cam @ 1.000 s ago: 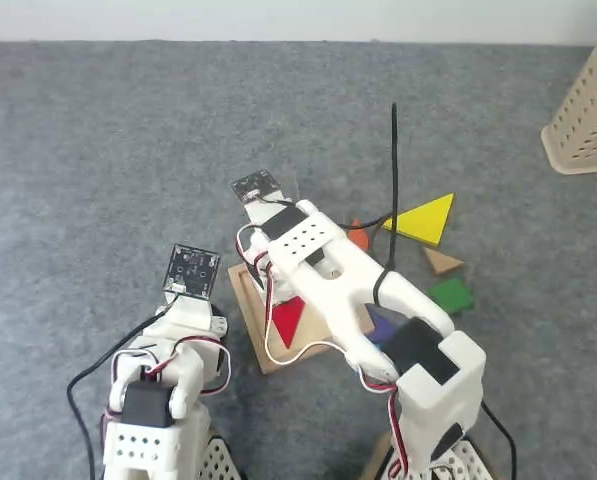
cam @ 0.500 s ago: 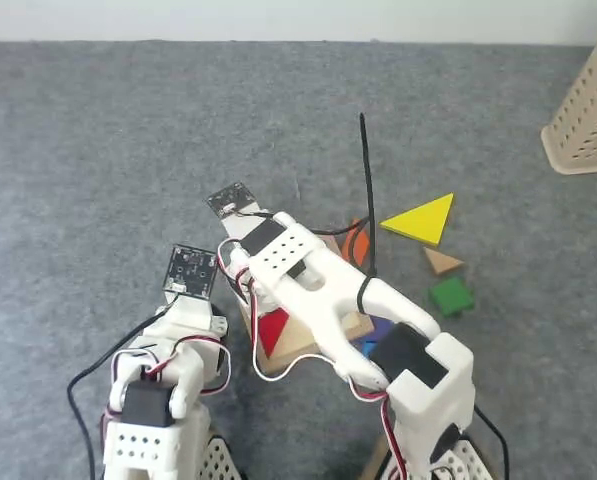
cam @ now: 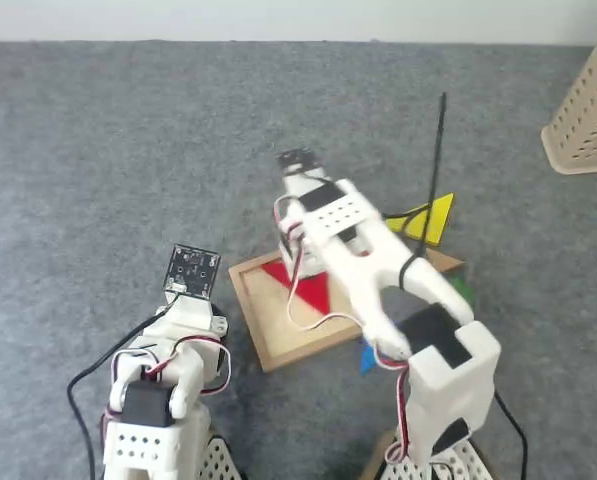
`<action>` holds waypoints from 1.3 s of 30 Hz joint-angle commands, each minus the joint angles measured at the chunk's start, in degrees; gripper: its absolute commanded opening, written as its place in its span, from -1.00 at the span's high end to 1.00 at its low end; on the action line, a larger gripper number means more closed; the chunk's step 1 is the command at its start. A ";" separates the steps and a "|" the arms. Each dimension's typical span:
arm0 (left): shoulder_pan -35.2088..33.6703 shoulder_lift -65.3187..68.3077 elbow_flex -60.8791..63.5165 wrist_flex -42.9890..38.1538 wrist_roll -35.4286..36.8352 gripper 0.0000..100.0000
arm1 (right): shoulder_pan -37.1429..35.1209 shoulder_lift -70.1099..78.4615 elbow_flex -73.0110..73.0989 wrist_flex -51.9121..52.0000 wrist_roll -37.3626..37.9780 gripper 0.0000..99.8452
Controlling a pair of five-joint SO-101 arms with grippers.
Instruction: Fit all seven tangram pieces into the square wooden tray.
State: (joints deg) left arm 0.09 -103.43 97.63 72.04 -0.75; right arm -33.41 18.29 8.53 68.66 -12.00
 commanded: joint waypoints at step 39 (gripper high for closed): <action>-0.35 -1.23 -1.10 0.35 0.44 0.98 | -6.37 -13.93 13.71 -3.38 4.31 0.71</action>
State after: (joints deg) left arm 0.09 -103.43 97.63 72.04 -0.75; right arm -36.31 7.56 22.24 66.02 -9.27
